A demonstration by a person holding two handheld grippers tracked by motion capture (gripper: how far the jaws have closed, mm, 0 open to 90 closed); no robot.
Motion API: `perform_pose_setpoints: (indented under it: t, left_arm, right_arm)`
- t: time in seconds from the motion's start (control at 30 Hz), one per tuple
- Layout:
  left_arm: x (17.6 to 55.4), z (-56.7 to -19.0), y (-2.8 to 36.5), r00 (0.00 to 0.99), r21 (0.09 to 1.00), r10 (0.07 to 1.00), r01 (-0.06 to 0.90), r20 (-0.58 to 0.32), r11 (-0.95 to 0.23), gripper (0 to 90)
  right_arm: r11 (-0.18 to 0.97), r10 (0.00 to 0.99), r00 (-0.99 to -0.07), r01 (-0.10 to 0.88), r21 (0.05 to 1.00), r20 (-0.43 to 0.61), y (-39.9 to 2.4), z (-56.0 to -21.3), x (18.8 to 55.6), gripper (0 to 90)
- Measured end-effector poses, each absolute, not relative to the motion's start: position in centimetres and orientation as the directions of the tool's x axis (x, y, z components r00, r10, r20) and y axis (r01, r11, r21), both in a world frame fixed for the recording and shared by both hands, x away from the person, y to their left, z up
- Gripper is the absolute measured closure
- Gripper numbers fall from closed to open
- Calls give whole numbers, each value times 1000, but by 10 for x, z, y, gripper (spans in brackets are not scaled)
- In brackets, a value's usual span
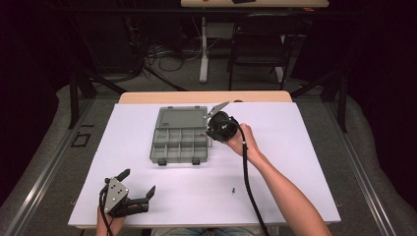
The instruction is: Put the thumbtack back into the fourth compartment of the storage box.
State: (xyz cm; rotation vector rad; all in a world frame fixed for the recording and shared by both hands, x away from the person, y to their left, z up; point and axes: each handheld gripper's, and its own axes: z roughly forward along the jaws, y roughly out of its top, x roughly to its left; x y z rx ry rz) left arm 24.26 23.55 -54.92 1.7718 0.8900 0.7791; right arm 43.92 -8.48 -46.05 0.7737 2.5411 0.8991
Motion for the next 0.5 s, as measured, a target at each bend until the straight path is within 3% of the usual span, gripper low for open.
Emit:
perform_pose_setpoints:
  t: [0.5]
  left_arm:
    - [242, -549, 236, 528, 939, 841, 218, 115, -266, 2]
  right_arm:
    - [669, 587, -797, 381, 638, -140, -62, -466, 462, 817]
